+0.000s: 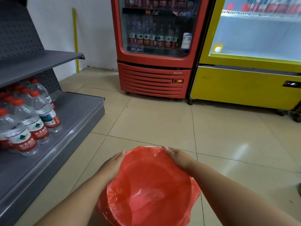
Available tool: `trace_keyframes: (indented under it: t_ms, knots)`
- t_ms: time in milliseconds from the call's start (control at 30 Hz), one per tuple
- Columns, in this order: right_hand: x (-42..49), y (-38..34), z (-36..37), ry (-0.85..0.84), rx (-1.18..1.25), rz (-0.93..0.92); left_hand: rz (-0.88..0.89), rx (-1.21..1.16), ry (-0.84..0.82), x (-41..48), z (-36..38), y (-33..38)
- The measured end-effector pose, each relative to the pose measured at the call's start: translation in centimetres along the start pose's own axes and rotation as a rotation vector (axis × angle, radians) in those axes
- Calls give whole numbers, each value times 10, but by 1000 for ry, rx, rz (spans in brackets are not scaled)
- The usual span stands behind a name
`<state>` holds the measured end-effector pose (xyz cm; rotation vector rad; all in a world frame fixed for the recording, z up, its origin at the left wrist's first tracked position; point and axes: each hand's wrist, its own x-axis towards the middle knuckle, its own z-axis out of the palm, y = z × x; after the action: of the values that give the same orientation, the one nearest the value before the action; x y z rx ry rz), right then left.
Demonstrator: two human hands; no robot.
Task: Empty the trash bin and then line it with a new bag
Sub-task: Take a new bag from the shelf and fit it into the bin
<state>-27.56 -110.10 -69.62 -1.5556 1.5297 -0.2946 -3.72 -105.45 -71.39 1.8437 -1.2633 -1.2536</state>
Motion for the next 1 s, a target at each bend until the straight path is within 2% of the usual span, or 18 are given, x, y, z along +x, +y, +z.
trace_keyframes:
  t_ms: [100,200,300,500,700,867,933,1000]
  knots:
    - [0,-3,-2,12,19,-2,3,43,-6,2,-1,2]
    - [2,-13,-4,44,68,-30,92,272,65,7,0,13]
    - [10,-19,-3,106,-33,-55,190,419,128,12,4,22]
    - [26,-15,-1,221,145,-66,277,358,305,18,12,24]
    - [33,-10,2,266,336,33,180,286,344,32,10,26]
    - [34,-8,0,203,126,131,64,193,237,41,7,19]
    - [28,-6,-5,192,60,110,49,183,203,36,2,12]
    - [16,-1,-9,231,96,71,50,175,202,22,-3,6]
